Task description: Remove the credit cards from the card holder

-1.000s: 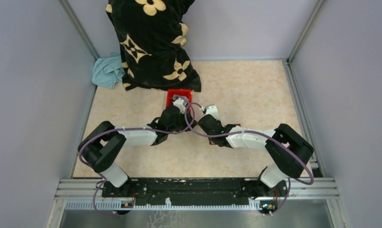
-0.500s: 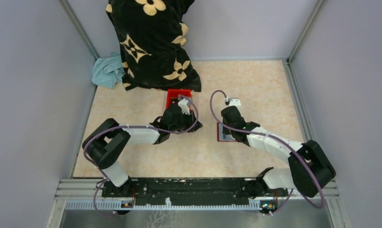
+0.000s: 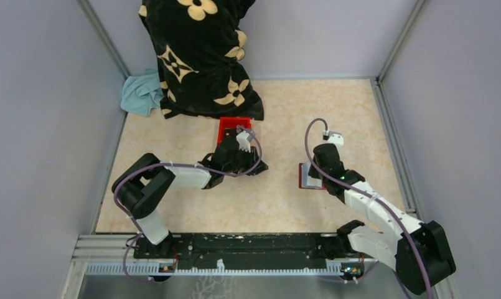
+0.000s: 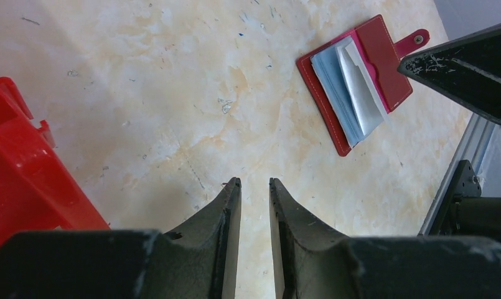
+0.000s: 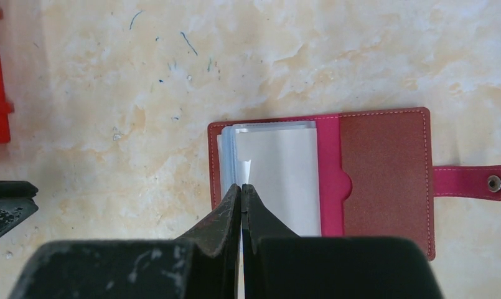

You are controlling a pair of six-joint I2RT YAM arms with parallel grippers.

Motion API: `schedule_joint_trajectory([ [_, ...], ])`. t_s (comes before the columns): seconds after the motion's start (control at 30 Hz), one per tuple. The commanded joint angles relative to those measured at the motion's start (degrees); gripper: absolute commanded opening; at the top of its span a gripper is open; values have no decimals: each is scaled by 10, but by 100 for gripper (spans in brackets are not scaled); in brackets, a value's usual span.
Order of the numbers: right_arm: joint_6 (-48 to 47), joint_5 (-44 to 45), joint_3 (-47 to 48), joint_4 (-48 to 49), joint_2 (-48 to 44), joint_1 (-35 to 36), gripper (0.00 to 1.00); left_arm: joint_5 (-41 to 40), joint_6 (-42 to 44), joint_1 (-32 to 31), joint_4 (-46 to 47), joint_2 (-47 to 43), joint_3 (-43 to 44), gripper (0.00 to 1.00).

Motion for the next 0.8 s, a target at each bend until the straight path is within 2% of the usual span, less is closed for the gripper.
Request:
schedule_joint_trajectory([
  [0.0, -1, -11, 9, 6, -10, -11, 0, 15, 1, -1, 17, 1, 16, 30],
  [0.2, -28, -21, 13, 18, 21, -11, 0, 14, 1, -1, 15, 1, 17, 30],
  [0.23, -37, -17, 19, 11, 33, -11, 13, 13, 2, -1, 15, 1, 17, 30],
  [0.3, -51, -10, 31, -2, 55, -11, 55, 14, 2, -1, 14, 2, 17, 30],
  [0.33, -51, -9, 35, -9, 63, -11, 69, 15, 1, -1, 14, 4, 18, 30],
  [0.4, -57, -16, 38, -5, 73, -7, 77, 19, 1, -1, 13, 8, 20, 30],
  [0.7, -44, -3, 58, -15, 147, 7, 79, 21, 2, -1, 11, 8, 21, 29],
  [0.73, -42, -2, 58, -14, 157, 8, 76, 20, 3, -1, 11, 8, 21, 29],
  [0.77, -38, -1, 56, -8, 163, 9, 67, 20, 3, -1, 10, 7, 21, 29],
])
